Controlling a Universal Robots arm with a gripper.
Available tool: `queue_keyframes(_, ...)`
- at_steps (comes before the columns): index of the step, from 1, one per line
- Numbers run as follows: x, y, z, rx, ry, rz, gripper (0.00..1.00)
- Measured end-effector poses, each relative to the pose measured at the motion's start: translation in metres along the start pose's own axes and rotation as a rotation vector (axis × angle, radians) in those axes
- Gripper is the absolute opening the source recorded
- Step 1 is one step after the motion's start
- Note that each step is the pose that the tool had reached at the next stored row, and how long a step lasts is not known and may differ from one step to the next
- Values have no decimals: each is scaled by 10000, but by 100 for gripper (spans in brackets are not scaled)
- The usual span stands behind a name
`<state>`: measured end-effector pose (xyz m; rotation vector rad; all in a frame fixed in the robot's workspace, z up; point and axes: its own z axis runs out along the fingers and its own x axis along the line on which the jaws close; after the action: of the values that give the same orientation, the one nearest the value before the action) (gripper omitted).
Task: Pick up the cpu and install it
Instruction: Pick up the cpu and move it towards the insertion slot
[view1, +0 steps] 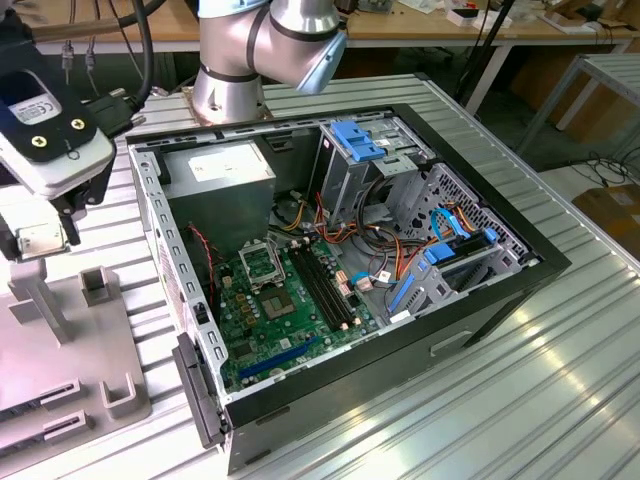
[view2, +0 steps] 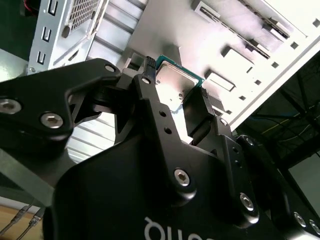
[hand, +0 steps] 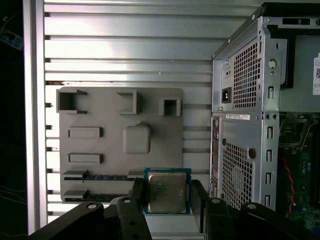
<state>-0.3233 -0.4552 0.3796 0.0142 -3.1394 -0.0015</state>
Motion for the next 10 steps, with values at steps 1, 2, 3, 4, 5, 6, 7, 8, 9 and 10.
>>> queue_keyframes(1,-15,0,0,0,0,0,47)
queue_keyframes(2,-31,0,0,0,0,1,47)
queue_keyframes(3,-49,0,0,0,0,1,47)
queue_keyframes(4,-74,0,-1,0,1,1,47)
queue_keyframes(5,-108,-1,-1,1,1,1,47)
queue_keyframes(6,-125,-1,-1,1,1,1,47)
queue_keyframes(7,-143,-1,0,0,0,1,47)
queue_keyframes(8,-163,-1,0,0,0,0,47)
queue_keyframes(9,-181,-2,-1,0,1,1,47)
queue_keyframes(10,-199,-2,-1,0,0,0,47)
